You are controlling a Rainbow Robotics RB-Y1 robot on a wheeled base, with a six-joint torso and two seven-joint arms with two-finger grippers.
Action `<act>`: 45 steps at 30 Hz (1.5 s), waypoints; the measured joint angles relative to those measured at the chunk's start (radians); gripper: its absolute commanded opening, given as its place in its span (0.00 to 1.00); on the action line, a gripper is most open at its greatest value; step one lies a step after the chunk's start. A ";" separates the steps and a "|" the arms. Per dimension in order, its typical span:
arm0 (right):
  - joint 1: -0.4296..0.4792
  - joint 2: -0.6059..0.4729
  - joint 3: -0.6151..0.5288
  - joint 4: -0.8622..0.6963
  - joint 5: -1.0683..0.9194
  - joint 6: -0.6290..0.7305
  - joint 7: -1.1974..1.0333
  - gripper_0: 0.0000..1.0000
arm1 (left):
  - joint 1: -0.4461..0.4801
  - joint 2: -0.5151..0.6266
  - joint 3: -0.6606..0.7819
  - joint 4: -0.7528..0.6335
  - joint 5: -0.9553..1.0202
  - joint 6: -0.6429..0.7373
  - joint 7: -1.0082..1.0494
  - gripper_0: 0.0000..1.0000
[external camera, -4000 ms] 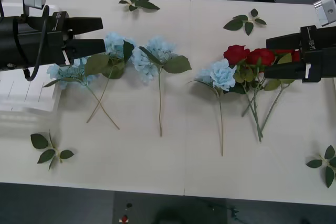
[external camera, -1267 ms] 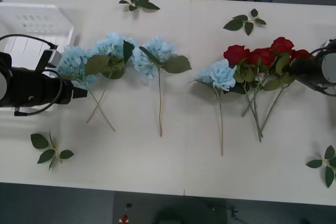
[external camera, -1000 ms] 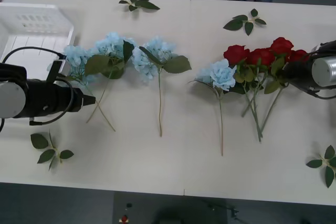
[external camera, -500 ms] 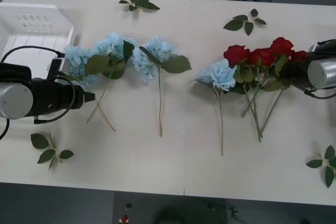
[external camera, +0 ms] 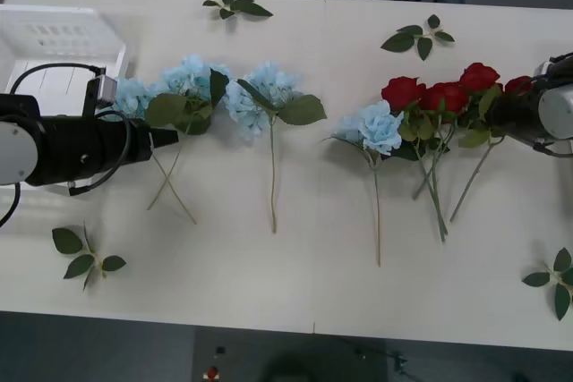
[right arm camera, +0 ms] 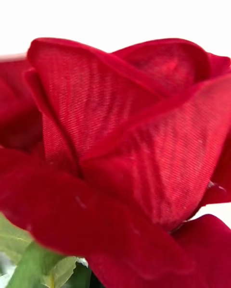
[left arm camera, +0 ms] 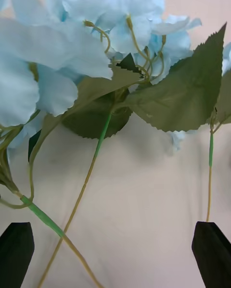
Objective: Put the red flowers into the right box and the blue flowers into the left box
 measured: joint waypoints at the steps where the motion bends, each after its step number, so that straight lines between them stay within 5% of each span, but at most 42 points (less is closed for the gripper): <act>1: 0.000 -0.023 0.000 -0.028 0.000 0.005 0.000 0.00 | 0.000 0.000 -0.001 0.000 -0.001 0.000 0.040 0.96; 8: -0.001 -0.160 -0.006 -0.095 -0.019 0.007 0.203 0.00 | 0.000 0.003 -0.050 0.011 -0.005 -0.044 0.169 0.96; 17: -0.001 -0.263 -0.091 -0.028 -0.113 0.007 0.582 0.00 | 0.000 0.073 -0.271 0.038 -0.189 -0.287 0.343 0.96; 24: -0.001 -0.331 -0.115 0.090 -0.158 -0.014 0.853 0.00 | 0.000 0.075 -0.265 0.070 -0.226 -0.293 0.344 0.96; 35: -0.001 -0.339 -0.114 0.170 -0.002 -0.041 0.926 0.00 | -0.043 0.098 -0.259 0.138 -0.259 -0.294 0.379 0.96; 36: -0.001 -0.339 -0.114 0.171 0.003 -0.046 0.926 0.14 | -0.056 0.098 -0.261 0.158 -0.267 -0.302 0.379 0.95; 38: -0.001 -0.339 -0.114 0.171 0.013 -0.070 0.926 0.79 | -0.080 0.098 -0.277 0.191 -0.274 -0.331 0.379 0.96; 39: -0.001 -0.339 -0.114 0.171 0.017 -0.077 0.925 0.95 | -0.091 0.098 -0.289 0.205 -0.274 -0.347 0.379 0.96; 45: -0.001 -0.339 -0.114 0.171 0.019 -0.076 0.921 1.00 | -0.139 0.067 -0.331 0.254 -0.294 -0.369 0.380 0.82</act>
